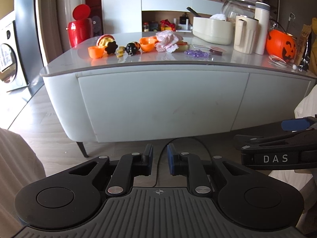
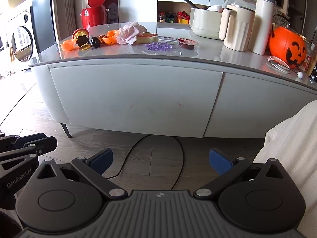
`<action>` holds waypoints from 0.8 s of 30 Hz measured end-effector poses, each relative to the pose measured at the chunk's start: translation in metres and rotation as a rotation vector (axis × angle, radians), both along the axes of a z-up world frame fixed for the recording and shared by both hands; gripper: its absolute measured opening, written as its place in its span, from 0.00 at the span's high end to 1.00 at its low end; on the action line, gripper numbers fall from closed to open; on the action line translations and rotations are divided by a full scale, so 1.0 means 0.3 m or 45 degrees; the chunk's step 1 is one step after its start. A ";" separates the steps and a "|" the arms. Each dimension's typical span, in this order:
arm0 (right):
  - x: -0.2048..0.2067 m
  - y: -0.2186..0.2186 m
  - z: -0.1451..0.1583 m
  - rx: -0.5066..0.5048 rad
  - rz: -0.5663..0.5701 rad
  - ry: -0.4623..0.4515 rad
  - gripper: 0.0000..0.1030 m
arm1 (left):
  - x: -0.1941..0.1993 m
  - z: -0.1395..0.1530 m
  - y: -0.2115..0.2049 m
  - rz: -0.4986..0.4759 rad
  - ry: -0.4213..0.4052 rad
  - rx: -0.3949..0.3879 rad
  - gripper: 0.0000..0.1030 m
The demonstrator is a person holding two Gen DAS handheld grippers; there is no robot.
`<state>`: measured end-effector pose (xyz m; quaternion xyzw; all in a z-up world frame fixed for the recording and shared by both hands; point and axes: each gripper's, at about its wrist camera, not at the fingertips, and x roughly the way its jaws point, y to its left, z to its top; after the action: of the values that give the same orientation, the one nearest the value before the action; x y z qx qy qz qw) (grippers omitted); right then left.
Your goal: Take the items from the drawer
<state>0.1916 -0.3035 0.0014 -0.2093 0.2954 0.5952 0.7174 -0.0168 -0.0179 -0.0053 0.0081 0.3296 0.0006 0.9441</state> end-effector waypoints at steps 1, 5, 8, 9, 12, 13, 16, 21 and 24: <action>-0.005 0.004 -0.002 0.004 0.003 -0.008 0.00 | 0.002 -0.001 -0.001 -0.002 0.004 0.001 0.82; -0.017 0.016 -0.010 -0.013 0.017 -0.026 0.00 | 0.005 -0.005 0.000 -0.001 0.016 -0.001 0.82; -0.009 0.015 -0.012 -0.013 0.010 -0.013 0.00 | 0.007 -0.006 -0.001 0.001 0.021 -0.002 0.82; -0.007 0.015 -0.012 -0.013 0.008 -0.008 0.00 | 0.007 -0.006 -0.002 0.002 0.023 -0.002 0.82; -0.005 0.012 -0.010 -0.005 0.007 -0.003 0.00 | 0.008 -0.007 0.000 0.004 0.025 -0.004 0.82; -0.005 0.012 -0.010 -0.003 0.008 -0.003 0.00 | 0.008 -0.007 0.000 0.003 0.025 -0.004 0.82; -0.004 0.013 -0.011 -0.005 0.007 0.003 0.00 | 0.008 -0.008 0.001 0.004 0.028 -0.005 0.82; 0.000 0.011 -0.010 -0.002 0.005 0.013 0.00 | 0.008 -0.009 0.003 0.005 0.029 -0.007 0.82; 0.002 0.012 -0.010 -0.003 0.004 0.017 0.00 | 0.008 -0.009 0.003 0.006 0.031 -0.007 0.82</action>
<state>0.1922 -0.3001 -0.0017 -0.2068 0.3004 0.5974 0.7142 -0.0143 -0.0170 -0.0080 0.0048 0.3409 0.0016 0.9401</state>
